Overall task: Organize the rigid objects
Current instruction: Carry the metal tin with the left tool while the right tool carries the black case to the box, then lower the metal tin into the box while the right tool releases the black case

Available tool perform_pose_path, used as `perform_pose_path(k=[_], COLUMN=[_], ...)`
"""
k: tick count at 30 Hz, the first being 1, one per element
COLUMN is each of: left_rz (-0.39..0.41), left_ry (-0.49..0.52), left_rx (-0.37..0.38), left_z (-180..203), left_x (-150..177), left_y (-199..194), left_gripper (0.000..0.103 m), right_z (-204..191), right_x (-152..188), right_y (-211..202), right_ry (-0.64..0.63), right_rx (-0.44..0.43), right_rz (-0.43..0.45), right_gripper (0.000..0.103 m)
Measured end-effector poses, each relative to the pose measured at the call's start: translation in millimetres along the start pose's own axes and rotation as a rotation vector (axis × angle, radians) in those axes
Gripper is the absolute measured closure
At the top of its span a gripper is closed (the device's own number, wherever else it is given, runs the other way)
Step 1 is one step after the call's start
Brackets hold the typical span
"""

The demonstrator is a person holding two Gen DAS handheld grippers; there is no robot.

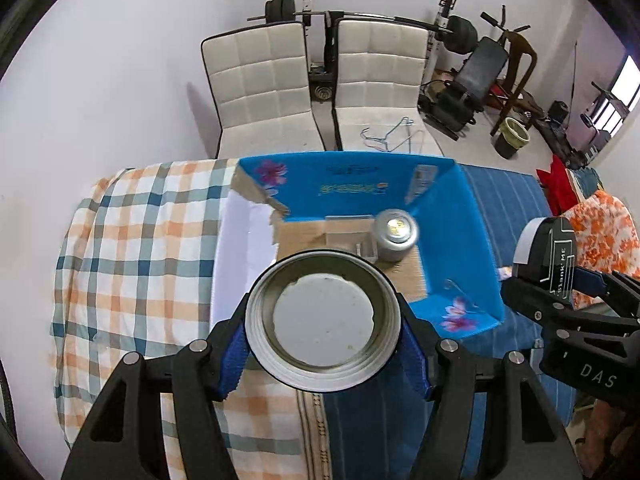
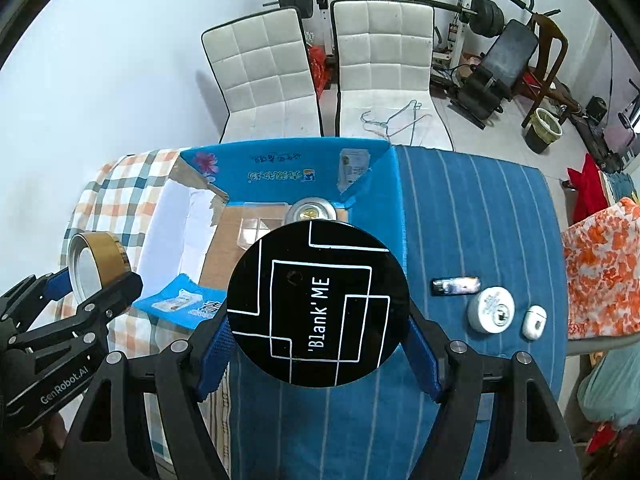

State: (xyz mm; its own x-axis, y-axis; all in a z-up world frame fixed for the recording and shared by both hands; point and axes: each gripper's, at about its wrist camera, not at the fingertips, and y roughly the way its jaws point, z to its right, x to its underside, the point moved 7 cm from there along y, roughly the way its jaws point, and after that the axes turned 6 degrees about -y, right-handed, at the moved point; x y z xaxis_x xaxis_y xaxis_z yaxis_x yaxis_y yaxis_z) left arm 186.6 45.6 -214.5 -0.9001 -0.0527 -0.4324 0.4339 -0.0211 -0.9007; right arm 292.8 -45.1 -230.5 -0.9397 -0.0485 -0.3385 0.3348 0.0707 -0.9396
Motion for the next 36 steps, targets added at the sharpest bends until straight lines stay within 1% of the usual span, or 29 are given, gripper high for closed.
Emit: perform_pose_path(k=[4,7,10,11,13,15,19,22,26,32,36], left_rz=[-0.030,-0.073,-0.137,-0.173,-0.223,-0.257,-0.307,-0.332,-0.362,-0.412,-0.431], left_ry=[-0.006,-0.012,-0.032,-0.048,-0.071,-0.067,-0.049,-0.056,-0.057,-0.106,-0.093], left_rx=[-0.006,-0.012,-0.004,0.010,0.021,0.030,-0.006,-0.023,-0.030,0.010,0.002], left_z=[-14.9,-24.5,-30.6,-32.6,-33.8,-29.3,-27.2,-30.1,-30.0,-31.9,-31.5], left_x=[-4.0,-6.4,-8.2,-9.3,-11.9,-15.5,-22.9,-29.7,-40.4,-48.6,-48.1], left_y=[24.4,52.2,81.8,96.4,118.6,135.7,170.6,189.0,206.1,225.9,231.7], left_gripper=[0.041,0.041,0.041,0.041,0.041,0.041,0.041,0.041,0.041,0.041,0.041], right_z=[-7.8,-6.9,-3.3,-1.8,-0.2,5.1,11.4,14.1,15.7,15.3,13.7], right_x=[-4.7,-4.0,-1.4,-0.3,1.5,2.6,4.2,5.3,4.3,0.4,1.9], right_y=[27.0,57.4,99.8,113.1,139.2,159.3,193.9,213.1,227.8,246.3,259.6], right_ry=[0.009,0.037,0.088,0.105,0.130,0.155,0.185,0.194,0.191,0.193,0.186], right_rx=[0.011,0.005,-0.022,-0.023,-0.024,-0.021,-0.007,0.005,0.016,0.005,-0.008], right_rz=[-0.027,-0.073,-0.160,-0.183,-0.223,-0.258,-0.321,-0.354,-0.368,-0.401,-0.428], right_gripper=[0.026,0.026,0.026,0.026,0.026,0.026,0.026,0.026,0.026,0.026,0.026])
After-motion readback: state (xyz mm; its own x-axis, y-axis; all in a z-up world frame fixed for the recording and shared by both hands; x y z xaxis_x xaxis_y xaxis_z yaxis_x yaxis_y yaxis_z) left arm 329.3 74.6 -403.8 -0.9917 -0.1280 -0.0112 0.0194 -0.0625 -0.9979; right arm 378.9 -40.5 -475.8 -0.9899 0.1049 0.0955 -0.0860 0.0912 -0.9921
